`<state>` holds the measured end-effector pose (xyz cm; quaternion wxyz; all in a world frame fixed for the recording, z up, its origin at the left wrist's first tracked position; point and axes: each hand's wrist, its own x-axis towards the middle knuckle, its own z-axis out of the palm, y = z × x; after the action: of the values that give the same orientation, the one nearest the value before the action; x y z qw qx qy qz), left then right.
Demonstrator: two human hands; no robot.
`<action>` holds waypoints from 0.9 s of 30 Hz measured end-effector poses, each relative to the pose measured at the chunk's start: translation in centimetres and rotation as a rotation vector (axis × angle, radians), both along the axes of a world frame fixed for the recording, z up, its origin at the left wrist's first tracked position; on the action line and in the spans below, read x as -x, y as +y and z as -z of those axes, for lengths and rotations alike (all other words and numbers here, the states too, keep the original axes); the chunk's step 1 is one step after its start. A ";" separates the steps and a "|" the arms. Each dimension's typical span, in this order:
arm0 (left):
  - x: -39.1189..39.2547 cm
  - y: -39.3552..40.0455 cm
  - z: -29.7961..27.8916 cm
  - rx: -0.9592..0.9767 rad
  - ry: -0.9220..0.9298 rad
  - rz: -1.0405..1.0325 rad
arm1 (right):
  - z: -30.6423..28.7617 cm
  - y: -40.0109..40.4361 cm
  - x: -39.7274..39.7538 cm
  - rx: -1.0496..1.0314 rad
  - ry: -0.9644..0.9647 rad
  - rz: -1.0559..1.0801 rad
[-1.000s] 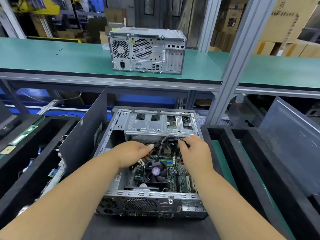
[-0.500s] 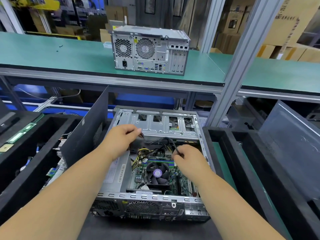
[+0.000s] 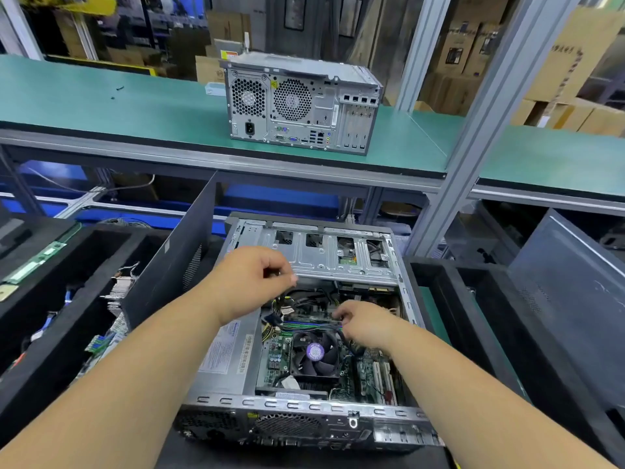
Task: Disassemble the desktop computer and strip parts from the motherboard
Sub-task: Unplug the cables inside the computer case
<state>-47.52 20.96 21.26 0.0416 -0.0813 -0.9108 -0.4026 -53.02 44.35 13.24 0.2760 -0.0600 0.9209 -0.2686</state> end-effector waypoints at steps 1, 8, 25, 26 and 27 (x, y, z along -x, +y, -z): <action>-0.1 -0.1 -0.1 0.072 0.006 0.007 | -0.1 -0.7 0.2 -0.053 0.013 -0.050; 0.2 -1.6 0.7 0.339 -0.023 0.003 | 1.7 -3.9 2.2 -0.291 0.093 -0.187; 5.1 5.4 3.7 0.868 -0.356 0.389 | 5.7 -2.6 4.7 -0.380 0.328 -0.248; 5.5 6.0 4.2 0.902 -0.388 0.413 | 5.9 -2.8 4.8 -0.400 0.328 -0.256; 6.0 6.4 4.7 0.936 -0.422 0.420 | 5.9 -2.9 4.8 -0.415 0.328 -0.254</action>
<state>-53.49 27.34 16.58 -0.2633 -0.1886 -0.9453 0.0378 -57.83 41.46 7.33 0.1612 -0.1596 0.9736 -0.0246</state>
